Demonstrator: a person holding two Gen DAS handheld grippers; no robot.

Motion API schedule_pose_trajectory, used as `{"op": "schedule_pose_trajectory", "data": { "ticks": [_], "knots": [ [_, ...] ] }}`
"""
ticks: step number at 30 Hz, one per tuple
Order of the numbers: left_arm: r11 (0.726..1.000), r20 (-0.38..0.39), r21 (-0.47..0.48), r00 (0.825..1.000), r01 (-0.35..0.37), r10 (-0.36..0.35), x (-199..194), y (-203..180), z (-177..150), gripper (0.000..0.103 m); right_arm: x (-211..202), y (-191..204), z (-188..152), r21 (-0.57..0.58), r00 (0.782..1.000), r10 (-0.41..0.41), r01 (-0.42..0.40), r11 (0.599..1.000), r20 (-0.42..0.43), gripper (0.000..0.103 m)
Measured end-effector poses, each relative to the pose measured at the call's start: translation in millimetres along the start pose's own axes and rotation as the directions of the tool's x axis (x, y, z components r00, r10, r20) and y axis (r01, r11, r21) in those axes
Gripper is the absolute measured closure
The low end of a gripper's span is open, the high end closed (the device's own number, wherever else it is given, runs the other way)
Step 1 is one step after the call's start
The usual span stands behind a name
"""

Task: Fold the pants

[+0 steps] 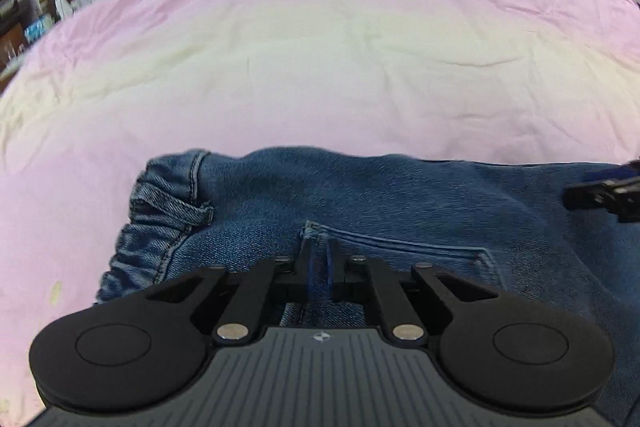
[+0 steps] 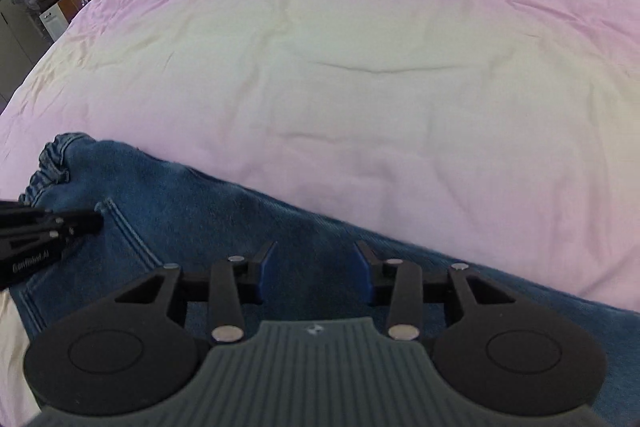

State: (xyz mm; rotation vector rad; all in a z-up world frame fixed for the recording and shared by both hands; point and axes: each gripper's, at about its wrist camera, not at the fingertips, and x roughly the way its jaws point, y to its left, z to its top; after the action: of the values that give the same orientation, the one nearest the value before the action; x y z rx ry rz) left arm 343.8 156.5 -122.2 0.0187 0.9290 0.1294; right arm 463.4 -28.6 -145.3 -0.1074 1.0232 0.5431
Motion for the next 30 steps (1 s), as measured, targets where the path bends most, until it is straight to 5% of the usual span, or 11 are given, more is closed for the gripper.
{"op": "schedule_pose_trajectory", "data": {
  "ticks": [5,10,15,18,23,26,30],
  "knots": [
    [0.991,0.061,0.057,0.991,0.118,-0.122,-51,-41,-16,0.088,-53,-65,-49,0.059,0.997,-0.07,0.071,0.996,-0.017,0.064],
    [0.961,0.015,0.153,0.972,0.23,-0.235,-70,-110,-52,0.088,-90,-119,-110,0.09,0.981,-0.188,0.192,0.977,-0.055,0.064],
    [0.957,-0.103,0.246,0.985,0.157,-0.135,-46,-137,-87,0.089,-104,-182,-155,0.116,0.947,-0.31,0.318,0.941,-0.082,0.061],
    [0.958,-0.15,0.252,0.984,0.134,-0.098,-35,-139,-93,0.088,-110,-211,-168,0.155,0.954,-0.285,0.296,0.942,-0.091,0.07],
    [0.949,-0.162,0.309,0.987,0.067,-0.017,-45,-156,-83,0.088,-122,-214,-172,0.143,0.953,-0.291,0.3,0.943,-0.083,0.071],
    [0.957,-0.123,0.283,0.992,0.066,-0.032,-63,-157,-72,0.088,-154,-235,-186,0.232,0.958,-0.283,0.285,0.93,-0.044,0.057],
    [0.962,-0.042,0.239,0.991,0.132,-0.125,-86,-184,-57,0.088,-201,-281,-218,0.411,0.956,-0.294,0.271,0.871,-0.008,0.052]
  ]
}}
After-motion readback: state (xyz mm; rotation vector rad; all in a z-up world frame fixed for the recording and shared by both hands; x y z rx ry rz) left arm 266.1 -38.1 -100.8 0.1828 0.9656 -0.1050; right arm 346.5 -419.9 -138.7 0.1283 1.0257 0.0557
